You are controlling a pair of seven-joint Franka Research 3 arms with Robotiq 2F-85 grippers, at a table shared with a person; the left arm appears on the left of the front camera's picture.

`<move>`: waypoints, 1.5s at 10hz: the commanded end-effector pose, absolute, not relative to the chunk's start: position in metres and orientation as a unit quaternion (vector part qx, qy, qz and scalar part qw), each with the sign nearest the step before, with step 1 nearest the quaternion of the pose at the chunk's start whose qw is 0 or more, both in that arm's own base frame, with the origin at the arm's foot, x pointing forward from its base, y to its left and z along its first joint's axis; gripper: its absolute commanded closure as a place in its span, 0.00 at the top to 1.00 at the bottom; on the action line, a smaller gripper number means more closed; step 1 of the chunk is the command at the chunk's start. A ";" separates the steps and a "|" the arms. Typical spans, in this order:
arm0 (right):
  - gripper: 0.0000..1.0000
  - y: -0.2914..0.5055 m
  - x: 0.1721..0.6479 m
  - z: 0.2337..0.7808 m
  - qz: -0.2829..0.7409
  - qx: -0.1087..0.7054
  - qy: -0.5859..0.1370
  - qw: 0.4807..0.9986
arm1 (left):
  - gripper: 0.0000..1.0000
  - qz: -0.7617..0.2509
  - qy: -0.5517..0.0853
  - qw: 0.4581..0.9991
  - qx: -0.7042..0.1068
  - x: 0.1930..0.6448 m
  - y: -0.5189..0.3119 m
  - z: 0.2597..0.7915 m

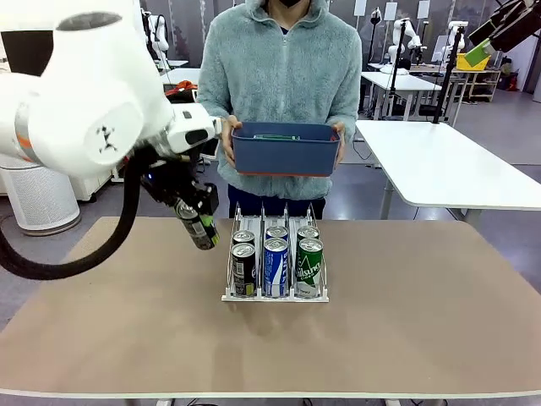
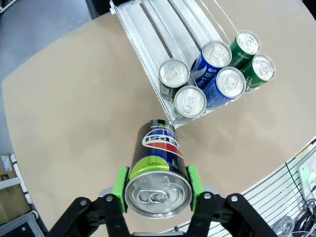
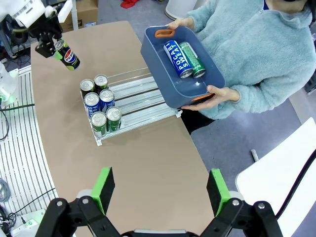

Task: Fill the beverage cans into the dispenser.
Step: Place the picked Pepsi coke in the line of the Automatic Can Dispenser with the same cans.

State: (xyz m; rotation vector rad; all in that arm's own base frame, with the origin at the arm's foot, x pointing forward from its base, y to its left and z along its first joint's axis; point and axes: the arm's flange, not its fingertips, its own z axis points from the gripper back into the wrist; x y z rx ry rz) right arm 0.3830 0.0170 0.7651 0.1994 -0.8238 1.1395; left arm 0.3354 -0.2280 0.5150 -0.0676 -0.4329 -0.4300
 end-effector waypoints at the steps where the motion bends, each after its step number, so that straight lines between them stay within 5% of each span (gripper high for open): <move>1: 1.00 0.017 0.383 0.764 0.524 0.090 -0.376 0.758 | 0.58 -0.212 -0.211 0.952 -0.060 0.336 -0.235 0.494; 5: 1.00 0.017 0.383 0.764 0.524 0.090 -0.376 0.758 | 0.58 -0.228 -0.188 0.949 -0.108 0.352 -0.249 0.471; 6: 1.00 0.017 0.383 0.764 0.524 0.090 -0.376 0.758 | 0.58 -0.214 -0.192 0.956 -0.060 0.342 -0.242 0.473; 15: 1.00 0.017 0.383 0.764 0.524 0.090 -0.376 0.758 | 0.58 -0.210 -0.134 0.965 -0.080 0.365 -0.295 0.446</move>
